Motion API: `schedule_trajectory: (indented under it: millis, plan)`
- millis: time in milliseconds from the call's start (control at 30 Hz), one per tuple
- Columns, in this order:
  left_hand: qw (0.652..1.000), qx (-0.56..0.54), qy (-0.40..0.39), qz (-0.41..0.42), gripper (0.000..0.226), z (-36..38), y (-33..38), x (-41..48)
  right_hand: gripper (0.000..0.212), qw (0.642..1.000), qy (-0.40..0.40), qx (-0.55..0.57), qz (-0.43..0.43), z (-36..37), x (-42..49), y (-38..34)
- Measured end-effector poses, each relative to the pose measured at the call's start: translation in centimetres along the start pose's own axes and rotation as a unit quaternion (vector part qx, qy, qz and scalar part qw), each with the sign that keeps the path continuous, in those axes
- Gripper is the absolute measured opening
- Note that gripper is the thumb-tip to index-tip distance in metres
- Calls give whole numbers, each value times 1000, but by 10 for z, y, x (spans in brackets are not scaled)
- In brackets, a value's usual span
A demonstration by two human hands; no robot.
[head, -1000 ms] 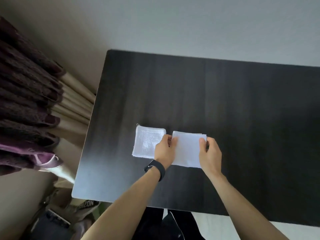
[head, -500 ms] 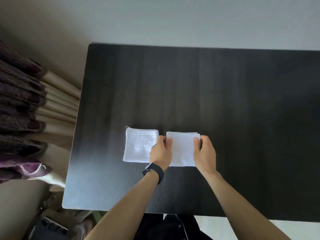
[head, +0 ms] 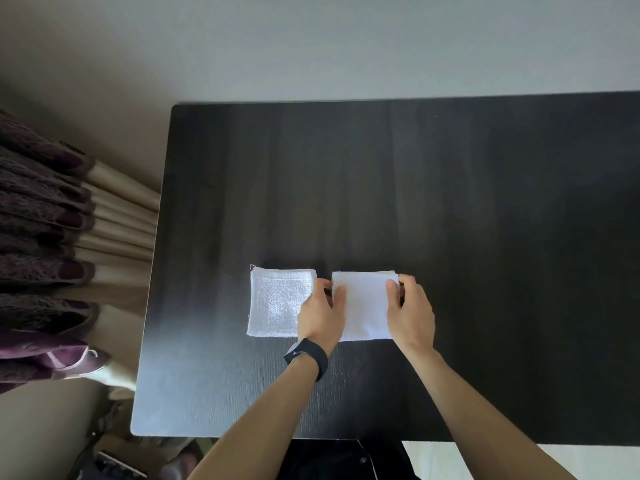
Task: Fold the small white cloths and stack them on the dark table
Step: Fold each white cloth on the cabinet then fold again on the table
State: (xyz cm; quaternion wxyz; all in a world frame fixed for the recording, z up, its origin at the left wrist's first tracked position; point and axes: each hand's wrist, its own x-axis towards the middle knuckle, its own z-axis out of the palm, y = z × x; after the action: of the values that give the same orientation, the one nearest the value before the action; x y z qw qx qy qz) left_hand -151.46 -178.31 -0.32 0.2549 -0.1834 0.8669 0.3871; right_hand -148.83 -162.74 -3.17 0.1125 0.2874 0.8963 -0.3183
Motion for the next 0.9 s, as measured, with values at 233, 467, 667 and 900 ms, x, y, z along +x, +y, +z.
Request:
schedule_trajectory:
  millis: [233,467,667,900]
  plan:
    - [1000,-13,16,14,23,-1,0,-6,42,1000,6,17,3,-9,0,10]
    - [999,-26,31,14,24,0,3,-10,36,997,-17,69,-26,-14,-6,22]
    - [998,-31,58,-7,24,6,4,-11,30,995,5,95,-34,-14,-9,18]
    - [998,-21,48,-15,23,11,1,-9,27,995,-14,101,-25,-17,-6,21]
